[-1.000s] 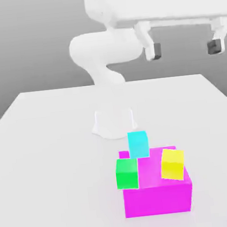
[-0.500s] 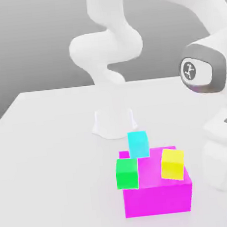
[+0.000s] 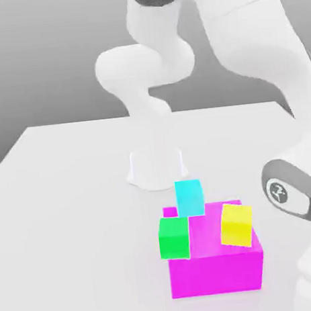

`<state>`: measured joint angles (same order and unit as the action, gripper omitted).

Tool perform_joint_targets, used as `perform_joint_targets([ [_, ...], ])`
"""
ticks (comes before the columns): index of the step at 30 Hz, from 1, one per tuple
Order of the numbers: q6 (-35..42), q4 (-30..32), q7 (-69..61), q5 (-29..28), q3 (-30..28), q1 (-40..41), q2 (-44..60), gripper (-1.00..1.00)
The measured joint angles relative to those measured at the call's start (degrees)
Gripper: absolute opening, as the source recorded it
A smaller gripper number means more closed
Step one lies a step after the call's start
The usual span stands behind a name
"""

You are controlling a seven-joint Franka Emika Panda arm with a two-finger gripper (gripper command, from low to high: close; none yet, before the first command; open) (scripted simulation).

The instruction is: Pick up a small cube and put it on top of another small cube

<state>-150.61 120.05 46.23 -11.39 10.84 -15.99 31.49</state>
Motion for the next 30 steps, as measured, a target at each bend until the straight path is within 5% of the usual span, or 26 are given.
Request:
perform_joint_targets([
  [11,9.4,12.8,-19.1,1.6,2.1,5.4,-22.4,-1.0],
  [22,16.3,28.0,-50.8,13.4,-2.1,5.5,-45.3,-1.0],
  [27,7.2,32.0,-53.2,13.7,-2.6,5.2,-40.1,-1.0],
  [28,5.9,32.4,-53.1,13.5,-2.5,5.3,-39.2,1.0],
  [30,5.9,32.4,-53.1,13.5,-2.5,5.3,-39.2,1.0],
])
